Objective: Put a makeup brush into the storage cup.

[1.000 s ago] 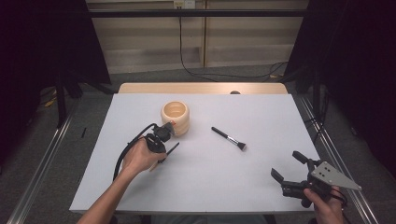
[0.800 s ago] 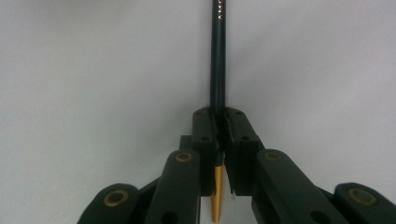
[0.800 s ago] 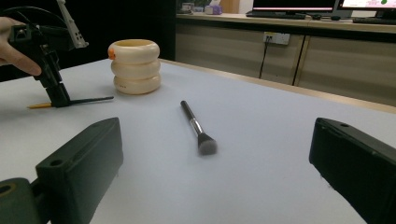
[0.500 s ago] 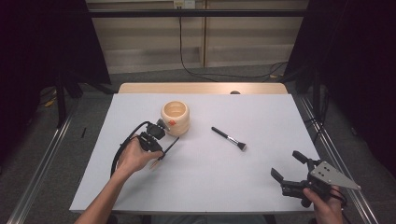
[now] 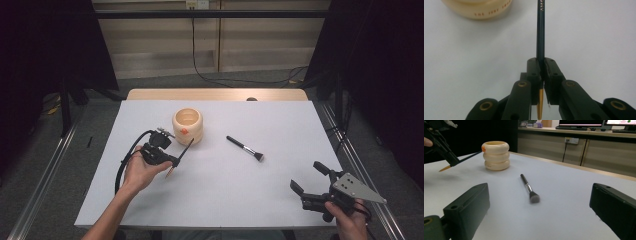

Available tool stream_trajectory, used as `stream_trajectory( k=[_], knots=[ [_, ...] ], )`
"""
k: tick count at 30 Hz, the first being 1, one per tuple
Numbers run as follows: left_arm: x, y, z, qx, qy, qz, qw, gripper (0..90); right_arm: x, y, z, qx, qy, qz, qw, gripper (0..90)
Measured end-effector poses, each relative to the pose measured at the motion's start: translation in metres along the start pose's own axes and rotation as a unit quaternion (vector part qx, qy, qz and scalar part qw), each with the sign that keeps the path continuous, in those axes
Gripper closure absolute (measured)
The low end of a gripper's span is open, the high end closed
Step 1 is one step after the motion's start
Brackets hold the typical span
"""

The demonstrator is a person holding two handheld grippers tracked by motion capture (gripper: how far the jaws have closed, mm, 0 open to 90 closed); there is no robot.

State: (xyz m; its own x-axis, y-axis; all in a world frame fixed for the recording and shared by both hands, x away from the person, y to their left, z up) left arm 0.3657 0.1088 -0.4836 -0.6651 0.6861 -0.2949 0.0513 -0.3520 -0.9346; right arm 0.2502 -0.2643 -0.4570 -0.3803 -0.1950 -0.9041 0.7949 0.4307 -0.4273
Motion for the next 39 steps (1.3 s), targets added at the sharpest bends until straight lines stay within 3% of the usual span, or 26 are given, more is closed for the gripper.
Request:
stream_trajectory(
  k=[3, 6, 9, 10, 11, 17, 20, 23, 26, 31, 35, 37, 39],
  knots=[
    [-0.002, -0.005, 0.004, -0.003, 0.002, 0.029, 0.9996, 83.8, 0.0, 0.0, 0.0, 0.0, 0.0, 0.0, 1.0, 2.2],
    [-0.004, -0.012, 0.007, 0.006, 0.004, 0.071, 0.9975, 83.8, 0.0, 0.0, 0.0, 0.0, -0.001, 0.001, 1.0, 2.2],
    [-0.008, -0.021, 0.012, 0.016, 0.006, 0.116, 0.9931, 83.7, 0.0, 0.0, 0.0, 0.0, -0.001, 0.001, 1.0, 2.2],
    [-0.01, -0.03, 0.013, 0.015, 0.007, 0.147, 0.9891, 83.7, 0.0, 0.0, 0.0, 0.0, 0.0, 0.001, 1.0, 2.2],
    [-0.01, -0.03, 0.013, 0.015, 0.007, 0.147, 0.9891, 83.7, 0.0, 0.0, 0.0, 0.0, 0.0, 0.001, 1.0, 2.2],
    [-0.01, -0.047, 0.017, 0.017, 0.017, 0.201, 0.9792, 83.7, 0.0, 0.0, 0.0, 0.0, -0.001, 0.002, 1.0, 2.2],
    [-0.009, -0.055, 0.02, 0.03, 0.022, 0.23, 0.9724, 83.7, 0.0, 0.0, 0.001, 0.0, 0.0, 0.001, 1.0, 2.2],
    [-0.008, -0.064, 0.024, 0.046, 0.029, 0.263, 0.9631, 83.7, 0.0, 0.0, 0.0, -0.001, 0.0, 0.002, 1.0, 2.2],
    [-0.008, -0.072, 0.027, 0.05, 0.037, 0.293, 0.9541, 83.7, -0.001, 0.0, 0.0, -0.004, 0.001, 0.003, 1.0, 2.1],
    [-0.006, -0.074, 0.03, 0.055, 0.039, 0.303, 0.9505, 83.6, -0.002, 0.0, -0.001, -0.005, 0.008, 0.005, 0.9999, 2.2],
    [-0.005, -0.073, 0.036, 0.051, 0.051, 0.306, 0.9494, 83.7, -0.002, -0.001, -0.001, -0.008, 0.007, 0.007, 0.9999, 2.1],
    [-0.005, -0.072, 0.043, 0.067, 0.065, 0.299, 0.9497, 83.7, -0.003, 0.0, -0.002, -0.007, 0.01, 0.012, 0.9999, 1.0],
    [-0.005, -0.07, 0.049, 0.069, 0.077, 0.295, 0.9499, 83.7, -0.004, 0.001, -0.003, -0.007, 0.013, 0.014, 0.9998, 0.9]
  ],
)
Point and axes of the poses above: each handheld gripper's, and its own axes: y roughly forward along the jaws, x roughly out of its underside, z roughly to its right, the point moved 9 cm from there along y, roughly forward along the jaws, and after that the axes turned 14 degrees about -z, right-handed, at the moved point
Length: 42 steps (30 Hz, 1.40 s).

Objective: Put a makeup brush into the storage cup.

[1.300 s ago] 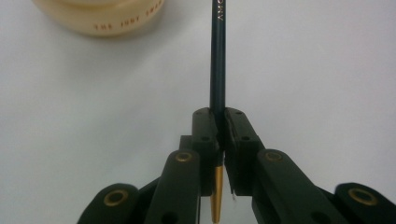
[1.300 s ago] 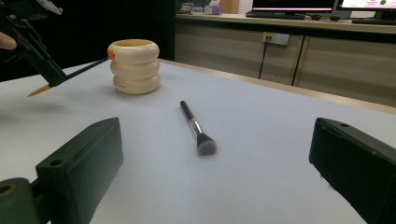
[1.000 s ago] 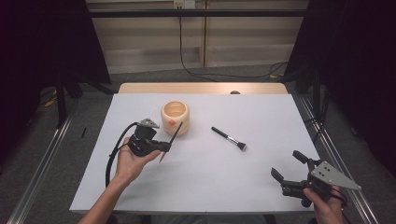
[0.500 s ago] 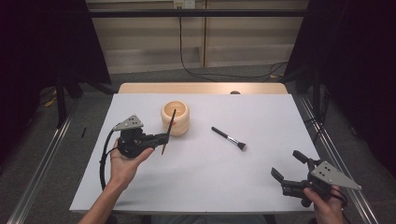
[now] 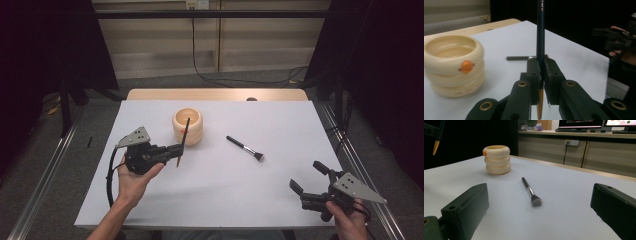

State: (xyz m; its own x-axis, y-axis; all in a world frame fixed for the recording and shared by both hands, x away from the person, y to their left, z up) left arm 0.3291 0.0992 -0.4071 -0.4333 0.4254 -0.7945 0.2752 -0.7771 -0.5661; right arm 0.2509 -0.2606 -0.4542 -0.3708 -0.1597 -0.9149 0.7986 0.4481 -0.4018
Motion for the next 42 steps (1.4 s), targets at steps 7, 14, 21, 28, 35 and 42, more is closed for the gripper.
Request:
stream_trajectory(
  k=[7, 14, 21, 28, 35, 42],
  knots=[
    [-0.003, 0.006, 0.01, 0.014, 0.014, -0.007, 0.9998, 83.7, 0.0, 0.002, -0.009, -0.02, -0.009, 0.0, 0.9998, 0.0],
    [-0.011, 0.017, 0.026, 0.033, 0.039, -0.017, 0.9985, 83.7, 0.002, 0.003, -0.015, -0.049, -0.008, -0.022, 0.9985, 0.0],
    [-0.02, 0.027, 0.041, 0.06, 0.064, -0.019, 0.9959, 83.7, -0.002, 0.004, -0.023, -0.073, -0.021, -0.019, 0.997, 2.4],
    [-0.019, 0.038, 0.053, 0.073, 0.079, -0.038, 0.9935, 83.7, -0.004, 0.005, -0.026, -0.075, -0.029, -0.016, 0.9967, 2.4],
    [-0.027, 0.047, 0.06, 0.078, 0.09, -0.065, 0.9907, 83.7, -0.005, 0.008, -0.032, -0.081, -0.036, -0.021, 0.9958, 4.9],
    [-0.026, 0.057, 0.066, 0.074, 0.107, -0.11, 0.9853, 83.7, -0.004, 0.008, -0.033, -0.09, -0.035, -0.029, 0.9949, 7.7]
  ],
)
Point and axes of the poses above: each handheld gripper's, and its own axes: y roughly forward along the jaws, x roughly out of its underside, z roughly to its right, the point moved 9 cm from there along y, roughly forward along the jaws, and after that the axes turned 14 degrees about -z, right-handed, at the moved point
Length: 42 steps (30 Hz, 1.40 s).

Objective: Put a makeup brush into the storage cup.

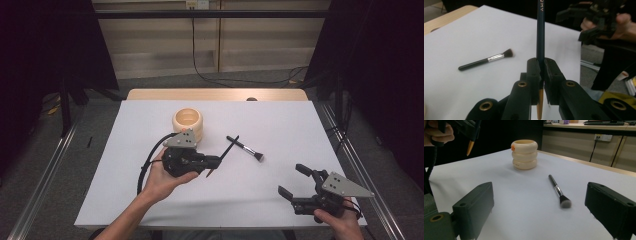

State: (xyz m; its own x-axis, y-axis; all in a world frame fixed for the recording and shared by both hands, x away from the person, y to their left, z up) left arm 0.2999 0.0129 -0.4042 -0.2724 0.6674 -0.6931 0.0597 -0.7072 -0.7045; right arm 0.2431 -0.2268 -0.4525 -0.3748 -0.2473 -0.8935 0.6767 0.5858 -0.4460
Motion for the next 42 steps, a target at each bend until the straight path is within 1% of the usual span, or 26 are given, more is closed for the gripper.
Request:
stream_trajectory(
  k=[2, 4, 6, 7, 8, 10, 12, 14, 16, 17, 18, 19, 21, 22, 24, 25, 27, 28, 30, 32, 33, 34, 35, 38, 42],
  knots=[
    [0.003, 0.003, 0.002, -0.002, 0.007, -0.018, 0.9998, 83.7, -0.001, 0.0, -0.001, -0.002, -0.002, 0.0, 1.0, 6.6],
    [0.005, 0.006, 0.003, 0.001, 0.011, -0.031, 0.9995, 83.7, -0.003, -0.001, -0.002, -0.002, -0.004, 0.002, 1.0, 4.6],
    [0.007, 0.008, 0.003, 0.001, 0.016, -0.047, 0.9988, 83.7, -0.005, -0.001, -0.004, -0.002, -0.007, 0.002, 1.0, 2.5],
    [0.008, 0.009, 0.002, -0.002, 0.017, -0.052, 0.9985, 83.7, -0.006, 0.0, -0.005, -0.002, -0.007, 0.001, 1.0, 0.3],
    [0.009, 0.01, 0.002, -0.002, 0.016, -0.057, 0.9982, 83.7, -0.008, 0.0, -0.006, -0.001, -0.005, 0.0, 1.0, 0.0],
    [0.011, 0.01, 0.001, -0.004, 0.016, -0.07, 0.9974, 83.7, -0.011, 0.0, -0.007, -0.003, -0.011, 0.002, 0.9999, 0.0],
    [0.015, 0.011, -0.002, -0.015, 0.019, -0.092, 0.9954, 83.7, -0.013, 0.001, -0.01, -0.011, -0.012, 0.002, 0.9999, 0.0],
    [0.019, 0.012, -0.004, -0.017, 0.015, -0.112, 0.9935, 83.7, -0.015, 0.002, -0.012, -0.017, -0.016, 0.0, 0.9997, 0.0],
    [0.022, 0.014, -0.006, -0.02, 0.017, -0.134, 0.9907, 83.7, -0.017, 0.004, -0.013, -0.02, -0.02, 0.0, 0.9996, 0.0],
    [0.023, 0.015, -0.007, -0.026, 0.021, -0.139, 0.9897, 83.7, -0.018, 0.004, -0.014, -0.02, -0.022, 0.001, 0.9996, 0.0],
    [0.024, 0.016, -0.006, -0.023, 0.026, -0.146, 0.9887, 83.6, -0.019, 0.005, -0.014, -0.022, -0.024, 0.0, 0.9995, 0.0],
    [0.025, 0.017, -0.004, -0.021, 0.03, -0.149, 0.9882, 83.6, -0.019, 0.006, -0.015, -0.025, -0.025, -0.001, 0.9994, 0.0],
    [0.027, 0.019, -0.002, -0.022, 0.034, -0.165, 0.9855, 83.6, -0.02, 0.007, -0.016, -0.024, -0.027, -0.008, 0.9993, 0.0],
    [0.027, 0.02, 0.0, -0.023, 0.036, -0.169, 0.9847, 83.7, -0.02, 0.007, -0.017, -0.024, -0.03, -0.012, 0.9992, 0.0],
    [0.029, 0.022, 0.002, -0.025, 0.037, -0.183, 0.982, 83.7, -0.021, 0.006, -0.018, -0.03, -0.034, -0.015, 0.9989, 0.2],
    [0.03, 0.023, 0.002, -0.025, 0.037, -0.188, 0.9811, 83.7, -0.022, 0.006, -0.019, -0.031, -0.036, -0.017, 0.9987, 0.2],
    [0.032, 0.025, 0.002, -0.026, 0.038, -0.203, 0.978, 83.7, -0.023, 0.007, -0.02, -0.034, -0.041, -0.021, 0.9984, 0.2],
    [0.032, 0.025, 0.002, -0.026, 0.037, -0.209, 0.9768, 83.6, -0.024, 0.008, -0.022, -0.04, -0.043, -0.027, 0.9979, 0.2],
    [0.033, 0.026, 0.001, -0.025, 0.036, -0.214, 0.9759, 83.6, -0.025, 0.01, -0.024, -0.05, -0.052, -0.039, 0.9967, 0.4],
    [0.035, 0.028, 0.0, -0.025, 0.037, -0.222, 0.974, 83.6, -0.029, 0.013, -0.025, -0.046, -0.065, -0.04, 0.9961, 0.7],
    [0.035, 0.029, 0.0, -0.025, 0.035, -0.222, 0.974, 83.6, -0.03, 0.014, -0.026, -0.049, -0.067, -0.041, 0.9957, 1.4],
    [0.036, 0.029, 0.0, -0.025, 0.037, -0.227, 0.9728, 83.6, -0.032, 0.016, -0.027, -0.049, -0.07, -0.042, 0.9954, 1.7],
    [0.036, 0.03, 0.0, -0.024, 0.041, -0.23, 0.9721, 83.6, -0.033, 0.017, -0.026, -0.048, -0.075, -0.046, 0.995, 1.7],
    [0.036, 0.031, 0.001, -0.023, 0.041, -0.232, 0.9715, 83.6, -0.035, 0.021, -0.029, -0.058, -0.082, -0.06, 0.9931, 1.5],
    [0.039, 0.032, 0.0, -0.025, 0.042, -0.242, 0.9691, 83.6, -0.039, 0.028, -0.033, -0.066, -0.092, -0.065, 0.9914, 1.5]
  ],
)
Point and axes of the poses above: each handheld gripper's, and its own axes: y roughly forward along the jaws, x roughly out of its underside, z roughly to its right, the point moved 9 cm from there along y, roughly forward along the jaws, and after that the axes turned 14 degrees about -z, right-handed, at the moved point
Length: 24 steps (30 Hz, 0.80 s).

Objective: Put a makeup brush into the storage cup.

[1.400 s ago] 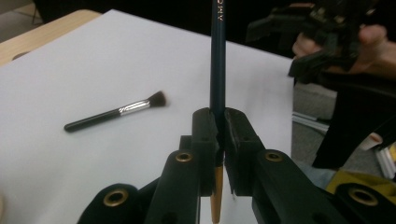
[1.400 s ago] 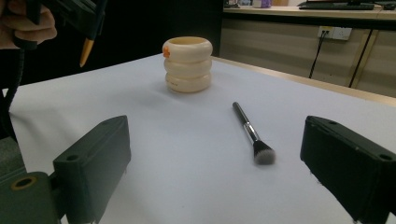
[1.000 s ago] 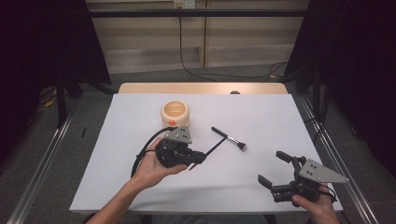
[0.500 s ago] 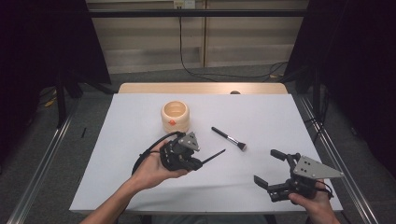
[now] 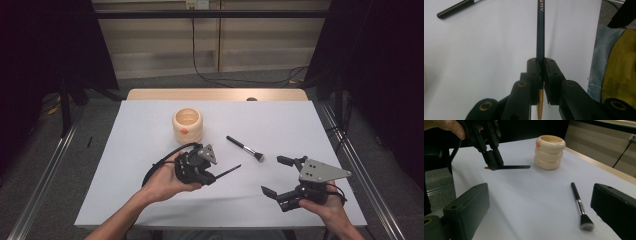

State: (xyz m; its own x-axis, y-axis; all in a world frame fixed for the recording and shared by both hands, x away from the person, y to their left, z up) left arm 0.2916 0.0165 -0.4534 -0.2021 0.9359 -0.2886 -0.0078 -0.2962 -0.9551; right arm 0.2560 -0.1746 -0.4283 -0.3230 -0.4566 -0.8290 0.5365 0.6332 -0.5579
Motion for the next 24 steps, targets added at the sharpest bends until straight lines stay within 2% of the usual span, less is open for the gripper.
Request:
stream_trajectory(
  k=[7, 14, 18, 24],
  knots=[
    [0.0, 0.002, 0.0, 0.004, 0.004, -0.007, 1.0, 83.6, -0.011, 0.015, -0.003, -0.025, -0.015, -0.026, 0.9993, 3.2],
    [-0.001, 0.004, 0.0, 0.008, 0.006, -0.011, 0.9999, 83.6, -0.023, 0.029, 0.001, -0.047, -0.026, -0.047, 0.9975, 7.6],
    [-0.001, 0.006, -0.002, 0.005, 0.003, -0.017, 0.9998, 83.6, -0.03, 0.034, -0.001, -0.072, -0.03, -0.063, 0.995, 10.5],
    [-0.002, 0.009, 0.004, 0.004, 0.013, -0.034, 0.9993, 83.6, -0.032, 0.042, -0.011, -0.102, -0.059, -0.101, 0.9878, 15.4]
  ],
)
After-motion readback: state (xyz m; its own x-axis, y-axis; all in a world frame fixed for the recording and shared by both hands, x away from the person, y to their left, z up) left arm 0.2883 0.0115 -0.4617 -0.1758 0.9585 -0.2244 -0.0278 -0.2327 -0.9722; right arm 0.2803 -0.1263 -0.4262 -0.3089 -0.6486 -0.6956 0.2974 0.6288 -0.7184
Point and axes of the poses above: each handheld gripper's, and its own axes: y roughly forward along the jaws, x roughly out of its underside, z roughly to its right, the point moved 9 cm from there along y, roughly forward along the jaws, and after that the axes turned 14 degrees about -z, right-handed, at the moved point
